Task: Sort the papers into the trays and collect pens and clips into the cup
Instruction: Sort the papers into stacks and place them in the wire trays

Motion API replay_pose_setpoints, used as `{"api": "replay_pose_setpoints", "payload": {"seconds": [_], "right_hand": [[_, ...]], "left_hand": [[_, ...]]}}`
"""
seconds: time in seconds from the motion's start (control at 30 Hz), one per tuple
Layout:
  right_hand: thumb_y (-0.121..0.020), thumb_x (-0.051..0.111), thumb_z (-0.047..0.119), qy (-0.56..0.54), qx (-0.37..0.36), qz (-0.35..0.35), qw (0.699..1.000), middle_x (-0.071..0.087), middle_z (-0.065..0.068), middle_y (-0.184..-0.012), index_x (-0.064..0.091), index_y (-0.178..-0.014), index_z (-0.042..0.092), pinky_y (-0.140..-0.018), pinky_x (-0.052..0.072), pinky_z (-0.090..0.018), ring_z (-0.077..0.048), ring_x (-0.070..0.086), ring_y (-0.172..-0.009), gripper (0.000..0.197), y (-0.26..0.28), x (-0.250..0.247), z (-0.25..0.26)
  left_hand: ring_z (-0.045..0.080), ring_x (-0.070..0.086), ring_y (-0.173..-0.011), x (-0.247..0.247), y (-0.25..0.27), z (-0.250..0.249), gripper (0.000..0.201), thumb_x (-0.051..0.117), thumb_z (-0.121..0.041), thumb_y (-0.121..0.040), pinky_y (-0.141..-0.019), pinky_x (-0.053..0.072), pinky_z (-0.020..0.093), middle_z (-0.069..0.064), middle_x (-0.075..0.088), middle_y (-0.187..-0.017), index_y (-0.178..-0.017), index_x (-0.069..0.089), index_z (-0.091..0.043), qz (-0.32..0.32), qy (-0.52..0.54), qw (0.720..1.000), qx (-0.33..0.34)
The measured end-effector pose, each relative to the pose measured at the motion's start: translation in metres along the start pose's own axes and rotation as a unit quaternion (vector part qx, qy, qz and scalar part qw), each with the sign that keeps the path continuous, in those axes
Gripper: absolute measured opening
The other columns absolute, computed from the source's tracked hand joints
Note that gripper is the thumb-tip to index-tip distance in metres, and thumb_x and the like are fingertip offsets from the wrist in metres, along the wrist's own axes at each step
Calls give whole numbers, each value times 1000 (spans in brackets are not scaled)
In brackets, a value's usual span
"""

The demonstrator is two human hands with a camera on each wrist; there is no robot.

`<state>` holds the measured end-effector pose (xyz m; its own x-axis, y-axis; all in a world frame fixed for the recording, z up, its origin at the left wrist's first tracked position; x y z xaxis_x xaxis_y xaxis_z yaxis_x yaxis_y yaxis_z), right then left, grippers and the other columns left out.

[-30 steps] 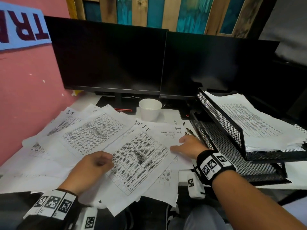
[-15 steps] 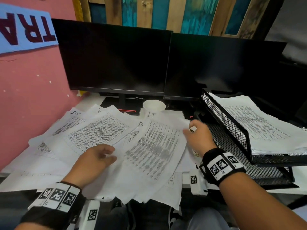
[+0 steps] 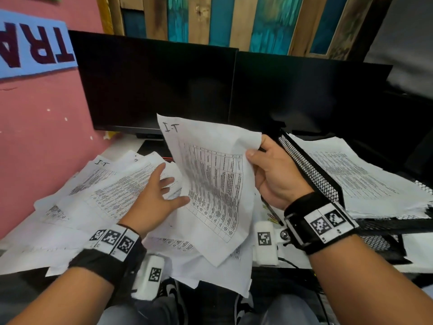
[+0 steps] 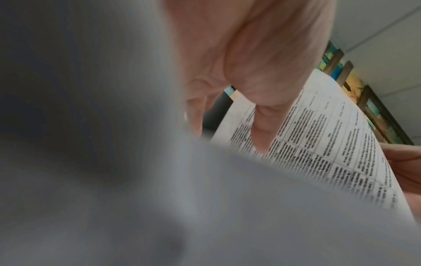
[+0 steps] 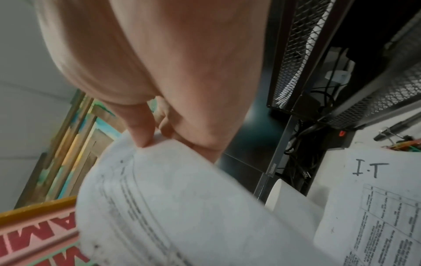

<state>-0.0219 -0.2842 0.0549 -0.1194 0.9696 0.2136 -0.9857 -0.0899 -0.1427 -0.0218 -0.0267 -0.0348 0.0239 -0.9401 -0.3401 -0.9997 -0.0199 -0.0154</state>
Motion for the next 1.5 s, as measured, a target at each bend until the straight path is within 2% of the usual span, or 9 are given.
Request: {"api": "replay_pose_setpoints", "payload": {"seconds": [0.23, 0.43, 0.6, 0.83, 0.97, 1.1, 1.23, 1.3, 1.5], "right_hand": [[-108, 39, 0, -81, 52, -22, 995, 64, -28, -139, 58, -141, 6, -109, 49, -57, -38, 64, -118, 38, -1, -16, -12], [-107, 38, 3, -112, 85, 4, 990, 59, -28, -136, 52, -148, 3, -117, 34, -66, -42, 55, -121, 43, -4, -17, -17], [-100, 47, 5, -141, 96, 50, 984, 72, -19, -114, 63, -131, 6, -91, 58, -50, -31, 72, -95, 35, -6, -10, -16], [-105, 48, 7, -135, 111, 32, 984, 60, -26, -125, 63, -124, 1, -92, 55, -51, -35, 65, -98, 25, -16, -15, -27], [-103, 62, 20, 160, 134, -59, 976, 69, -12, -117, 66, -118, 11, -78, 59, -42, -25, 69, -93, 18, -20, -41, -43], [-100, 65, 35, 501, 229, -25, 834, 59, 1, -108, 49, -142, 25, -63, 52, -28, -16, 63, -83, 46, -12, -69, -64], [-98, 68, 34, 569, 257, -15, 781, 60, -4, -119, 38, -152, 16, -78, 53, -31, -19, 58, -89, 65, -11, -83, -80], [-96, 70, 32, 568, 265, -28, 778, 60, -6, -125, 37, -152, 14, -84, 53, -32, -22, 58, -99, 68, -13, -85, -87], [-86, 78, 12, 491, 253, -79, 830, 64, -1, -101, 44, -145, 17, -48, 44, -22, -14, 60, -74, 69, -17, -84, -96]], "left_hand": [[15, 59, -129, 0, 0, -3, 71, 85, -24, -85, -118, 41, 53, -7, 69, -122, -140, 47, -46, -27, 44, 998, 20], [10, 43, -144, -2, -3, -23, 78, 83, -28, -88, -117, 42, 48, -16, 42, -156, -151, 42, -49, -10, 47, 997, 62], [9, 43, -145, 0, -7, -33, 72, 81, -25, -90, -117, 42, 50, -36, 46, -142, -147, 45, -51, 17, 54, 995, 79], [23, 77, -104, -4, -5, -32, 17, 76, -12, -94, -105, 55, 54, -2, 82, -106, -105, 81, -24, 24, 68, 994, 79], [16, 80, -87, -31, 0, -31, 10, 74, -23, -95, -84, 61, 42, -2, 83, -95, -89, 82, -23, -73, 103, 988, 89], [2, 76, -74, -67, 6, -35, 15, 65, -19, -101, -75, 57, 32, -11, 82, -90, -93, 77, -23, -131, 128, 978, 104], [2, 72, -105, -91, 9, -24, 24, 58, -15, -106, -98, 51, 36, -25, 79, -100, -102, 74, -32, -132, 116, 980, 93], [7, 70, -110, -94, 11, -15, 23, 57, -14, -106, -106, 48, 42, -24, 79, -102, -104, 73, -30, -124, 109, 984, 72], [11, 69, -120, -89, 14, 7, 23, 60, -11, -104, -117, 43, 49, -17, 79, -113, -110, 75, -28, -100, 100, 989, 48]]}}
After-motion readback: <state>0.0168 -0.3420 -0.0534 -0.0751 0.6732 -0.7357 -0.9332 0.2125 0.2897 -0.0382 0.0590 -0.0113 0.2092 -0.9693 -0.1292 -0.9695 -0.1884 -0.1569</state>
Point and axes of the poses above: each hand's wrist, its own y-axis away from the middle knuckle, its own x-axis out of the palm, z = x × y, the point moved 4 cm from there along -y, towards the middle knuckle
